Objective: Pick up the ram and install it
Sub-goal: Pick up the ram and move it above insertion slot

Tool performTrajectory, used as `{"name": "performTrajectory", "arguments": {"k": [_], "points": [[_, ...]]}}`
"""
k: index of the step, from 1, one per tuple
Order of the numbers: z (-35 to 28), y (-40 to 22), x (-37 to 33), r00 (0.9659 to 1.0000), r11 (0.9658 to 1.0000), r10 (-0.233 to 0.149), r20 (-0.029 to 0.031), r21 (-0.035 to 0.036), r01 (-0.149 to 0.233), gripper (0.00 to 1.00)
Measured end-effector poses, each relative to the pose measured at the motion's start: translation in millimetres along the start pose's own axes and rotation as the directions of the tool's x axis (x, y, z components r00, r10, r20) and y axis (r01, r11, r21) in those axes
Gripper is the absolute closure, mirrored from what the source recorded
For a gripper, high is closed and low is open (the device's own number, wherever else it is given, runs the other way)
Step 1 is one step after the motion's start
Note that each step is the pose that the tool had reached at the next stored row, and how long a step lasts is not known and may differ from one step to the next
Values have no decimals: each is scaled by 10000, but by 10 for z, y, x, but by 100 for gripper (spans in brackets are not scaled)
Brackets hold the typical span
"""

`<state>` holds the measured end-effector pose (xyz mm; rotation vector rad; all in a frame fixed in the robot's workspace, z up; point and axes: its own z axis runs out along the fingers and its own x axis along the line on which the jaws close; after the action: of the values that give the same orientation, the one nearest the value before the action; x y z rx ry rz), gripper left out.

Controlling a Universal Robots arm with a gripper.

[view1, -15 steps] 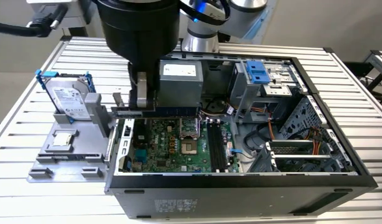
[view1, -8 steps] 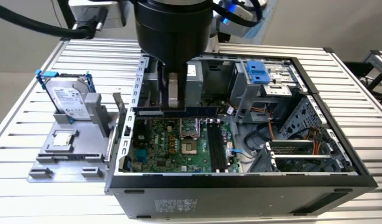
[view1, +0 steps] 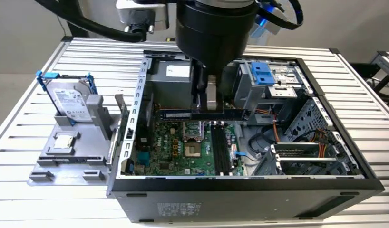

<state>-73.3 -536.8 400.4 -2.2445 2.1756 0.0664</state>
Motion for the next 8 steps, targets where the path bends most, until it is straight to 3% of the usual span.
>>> {"name": "performTrajectory", "arguments": {"k": [8], "points": [[-4,-363,11,10000,10000,1,0,0,-1,100]]}}
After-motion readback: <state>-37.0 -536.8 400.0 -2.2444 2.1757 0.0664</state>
